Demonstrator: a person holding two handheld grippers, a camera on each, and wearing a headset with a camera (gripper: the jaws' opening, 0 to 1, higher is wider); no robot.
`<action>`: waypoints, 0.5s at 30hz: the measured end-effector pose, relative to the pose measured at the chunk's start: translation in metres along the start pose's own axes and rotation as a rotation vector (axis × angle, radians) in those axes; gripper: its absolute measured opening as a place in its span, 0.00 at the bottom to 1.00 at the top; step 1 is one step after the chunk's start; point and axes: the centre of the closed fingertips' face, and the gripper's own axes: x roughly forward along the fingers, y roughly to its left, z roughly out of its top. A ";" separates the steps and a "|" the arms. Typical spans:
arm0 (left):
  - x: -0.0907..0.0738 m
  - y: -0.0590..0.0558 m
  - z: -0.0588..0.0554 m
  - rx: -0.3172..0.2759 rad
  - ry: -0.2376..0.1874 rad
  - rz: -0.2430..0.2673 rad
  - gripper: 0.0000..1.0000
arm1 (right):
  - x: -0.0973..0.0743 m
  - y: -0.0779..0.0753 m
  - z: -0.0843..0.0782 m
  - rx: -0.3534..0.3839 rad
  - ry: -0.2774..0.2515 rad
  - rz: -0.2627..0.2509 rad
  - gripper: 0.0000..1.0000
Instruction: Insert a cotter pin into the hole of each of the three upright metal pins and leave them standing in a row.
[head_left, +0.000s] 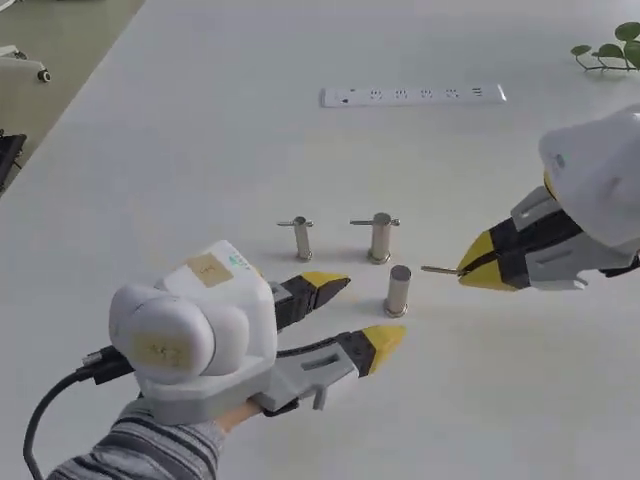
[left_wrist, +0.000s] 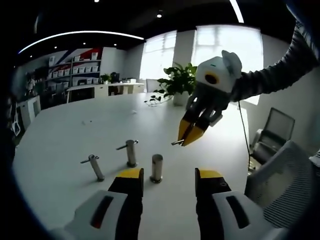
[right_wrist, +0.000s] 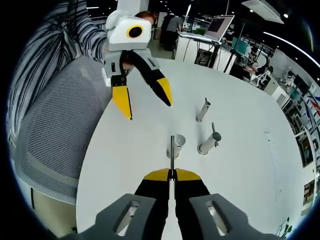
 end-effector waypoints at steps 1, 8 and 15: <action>0.002 0.002 0.000 0.007 0.001 0.014 0.39 | 0.001 -0.002 -0.002 -0.007 0.008 0.001 0.00; 0.016 0.014 -0.007 0.017 0.025 0.071 0.39 | 0.012 -0.010 -0.014 -0.035 0.039 0.019 0.00; 0.025 0.021 -0.014 0.035 0.057 0.089 0.36 | 0.022 -0.013 -0.019 -0.055 0.051 0.039 0.00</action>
